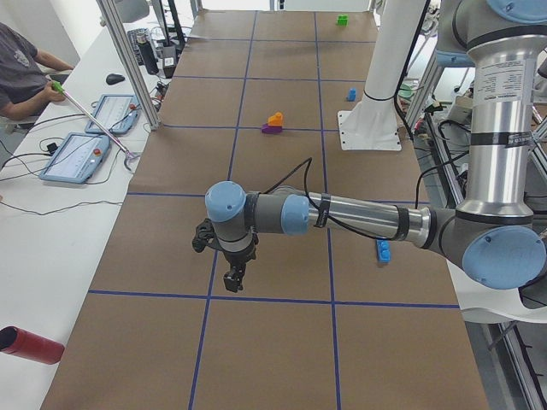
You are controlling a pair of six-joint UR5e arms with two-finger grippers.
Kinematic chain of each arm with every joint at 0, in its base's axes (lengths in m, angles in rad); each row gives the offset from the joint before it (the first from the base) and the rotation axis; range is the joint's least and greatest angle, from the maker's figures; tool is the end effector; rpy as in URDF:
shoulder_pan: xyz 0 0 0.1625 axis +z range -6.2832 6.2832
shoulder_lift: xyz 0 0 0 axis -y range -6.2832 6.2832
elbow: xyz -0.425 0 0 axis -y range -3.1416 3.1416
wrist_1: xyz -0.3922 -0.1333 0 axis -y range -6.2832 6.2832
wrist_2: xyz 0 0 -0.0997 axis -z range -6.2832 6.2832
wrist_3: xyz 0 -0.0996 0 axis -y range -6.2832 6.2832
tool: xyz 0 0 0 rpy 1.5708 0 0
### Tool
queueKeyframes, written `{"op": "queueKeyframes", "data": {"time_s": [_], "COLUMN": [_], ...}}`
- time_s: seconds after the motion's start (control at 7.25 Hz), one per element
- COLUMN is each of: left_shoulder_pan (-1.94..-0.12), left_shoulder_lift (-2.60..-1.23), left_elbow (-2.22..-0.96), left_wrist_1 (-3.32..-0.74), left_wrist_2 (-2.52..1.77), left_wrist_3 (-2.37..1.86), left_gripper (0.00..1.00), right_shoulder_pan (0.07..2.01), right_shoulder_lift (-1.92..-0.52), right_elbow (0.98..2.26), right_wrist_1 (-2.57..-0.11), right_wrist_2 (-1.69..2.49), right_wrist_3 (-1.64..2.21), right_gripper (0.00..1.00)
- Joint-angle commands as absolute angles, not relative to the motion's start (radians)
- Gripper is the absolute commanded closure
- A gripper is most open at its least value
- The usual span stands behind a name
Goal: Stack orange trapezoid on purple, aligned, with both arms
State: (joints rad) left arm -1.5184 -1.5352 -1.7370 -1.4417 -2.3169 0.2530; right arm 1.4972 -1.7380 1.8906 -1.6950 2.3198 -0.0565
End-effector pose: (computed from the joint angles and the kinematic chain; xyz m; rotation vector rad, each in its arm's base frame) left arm -0.0408 -0.4763 0.6091 0.0764 0.7450 0.2916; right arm 0.0345 -0.4223 0.5920 0.0207 -0.7498 -0.1346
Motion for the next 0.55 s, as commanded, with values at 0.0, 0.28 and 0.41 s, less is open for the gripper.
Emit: {"op": "queueKeyframes", "data": {"time_s": [0.0,0.28,0.41], "left_shoulder_pan": [-1.517,-1.519,-1.519], "left_shoulder_lift": [-1.534,-1.534,-1.534], "left_elbow": [-1.738,-1.744,-1.746], "left_wrist_1": [-1.442,-1.442,-1.442], "left_wrist_2": [-2.315,-2.313,-2.315], "left_wrist_3": [0.253,0.252,0.252], "left_gripper": [0.0,0.0,0.0], "right_shoulder_pan": [1.497,1.497,1.497], "right_shoulder_lift": [-1.738,-1.738,-1.738], "right_elbow": [1.89,1.888,1.888], "right_wrist_1": [-1.695,-1.695,-1.695], "right_wrist_2": [2.321,2.321,2.321], "right_wrist_3": [-0.055,-0.055,-0.055], "right_gripper": [0.0,0.0,0.0]}}
